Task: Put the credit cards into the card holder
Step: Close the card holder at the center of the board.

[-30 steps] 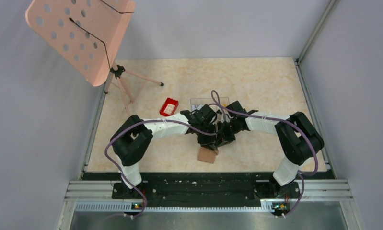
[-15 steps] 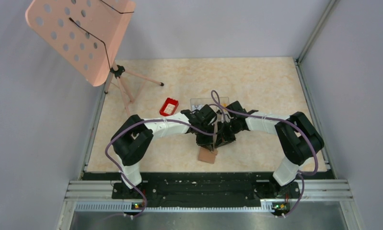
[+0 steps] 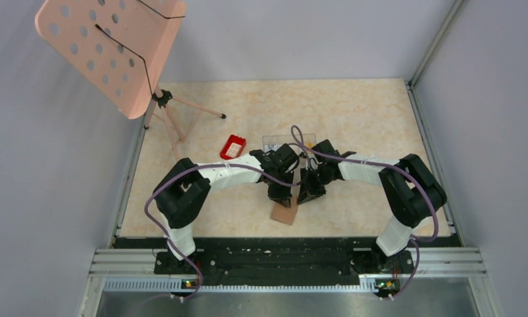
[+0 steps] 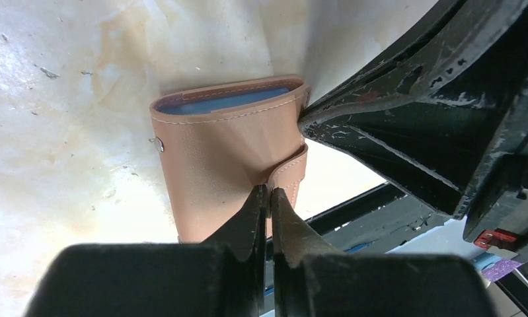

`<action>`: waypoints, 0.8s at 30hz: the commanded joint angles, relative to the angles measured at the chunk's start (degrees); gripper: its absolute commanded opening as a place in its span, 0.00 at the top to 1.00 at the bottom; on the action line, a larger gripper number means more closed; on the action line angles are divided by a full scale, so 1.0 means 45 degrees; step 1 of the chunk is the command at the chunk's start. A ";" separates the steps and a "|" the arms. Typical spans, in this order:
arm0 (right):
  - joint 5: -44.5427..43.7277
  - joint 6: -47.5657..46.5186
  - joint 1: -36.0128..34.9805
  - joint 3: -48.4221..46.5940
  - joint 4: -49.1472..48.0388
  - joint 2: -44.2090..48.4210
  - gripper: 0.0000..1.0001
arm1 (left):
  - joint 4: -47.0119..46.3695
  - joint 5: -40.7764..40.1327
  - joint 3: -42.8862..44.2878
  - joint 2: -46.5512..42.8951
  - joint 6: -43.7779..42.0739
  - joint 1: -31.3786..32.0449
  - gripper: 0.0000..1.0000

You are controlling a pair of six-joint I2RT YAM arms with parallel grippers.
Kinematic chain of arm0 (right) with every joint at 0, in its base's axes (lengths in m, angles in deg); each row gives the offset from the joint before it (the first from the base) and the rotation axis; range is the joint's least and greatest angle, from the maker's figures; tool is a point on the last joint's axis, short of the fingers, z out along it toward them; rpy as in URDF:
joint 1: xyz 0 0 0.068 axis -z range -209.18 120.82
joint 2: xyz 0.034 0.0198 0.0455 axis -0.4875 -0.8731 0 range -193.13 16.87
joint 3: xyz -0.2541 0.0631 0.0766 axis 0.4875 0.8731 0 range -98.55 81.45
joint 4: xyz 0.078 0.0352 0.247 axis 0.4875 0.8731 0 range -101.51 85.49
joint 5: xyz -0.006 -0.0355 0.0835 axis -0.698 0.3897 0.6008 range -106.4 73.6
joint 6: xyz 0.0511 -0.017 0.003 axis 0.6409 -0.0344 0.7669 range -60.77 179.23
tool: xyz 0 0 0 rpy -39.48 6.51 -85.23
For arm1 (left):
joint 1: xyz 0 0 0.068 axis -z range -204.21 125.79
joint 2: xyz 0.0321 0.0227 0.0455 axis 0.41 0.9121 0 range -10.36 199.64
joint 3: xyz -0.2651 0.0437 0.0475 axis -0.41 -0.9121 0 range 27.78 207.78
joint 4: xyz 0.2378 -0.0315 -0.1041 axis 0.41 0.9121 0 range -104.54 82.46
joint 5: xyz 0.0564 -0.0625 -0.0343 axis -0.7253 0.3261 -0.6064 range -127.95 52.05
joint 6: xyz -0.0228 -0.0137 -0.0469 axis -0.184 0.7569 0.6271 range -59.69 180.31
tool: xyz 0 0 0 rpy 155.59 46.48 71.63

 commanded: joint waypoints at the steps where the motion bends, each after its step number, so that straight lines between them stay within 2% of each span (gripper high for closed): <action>1: -0.0311 -0.0322 0.0036 -0.0030 -0.0020 0.0593 1.00 | -0.0013 -0.0005 0.0062 -0.0057 -0.0227 0.0094 0.94; 6: 0.0305 -0.0279 0.0028 0.0174 -0.0414 0.1173 1.00 | -0.0011 -0.0143 -0.0074 -0.0008 -0.0230 0.0116 0.85; 14: 0.1918 -0.0270 0.0016 0.0774 -0.1258 0.1585 1.00 | 0.0273 -0.0627 -0.0147 -0.0287 -0.0223 0.0116 0.84; 18: 0.2360 -0.0301 -0.0048 0.0962 -0.1461 0.1342 1.00 | 0.0189 -0.0619 -0.0111 -0.0524 -0.0215 0.0116 0.74; 24: 0.2569 -0.0297 -0.0284 0.0959 -0.1696 0.0602 1.00 | -0.0044 -0.0418 -0.0095 -0.0631 -0.0177 0.0116 0.74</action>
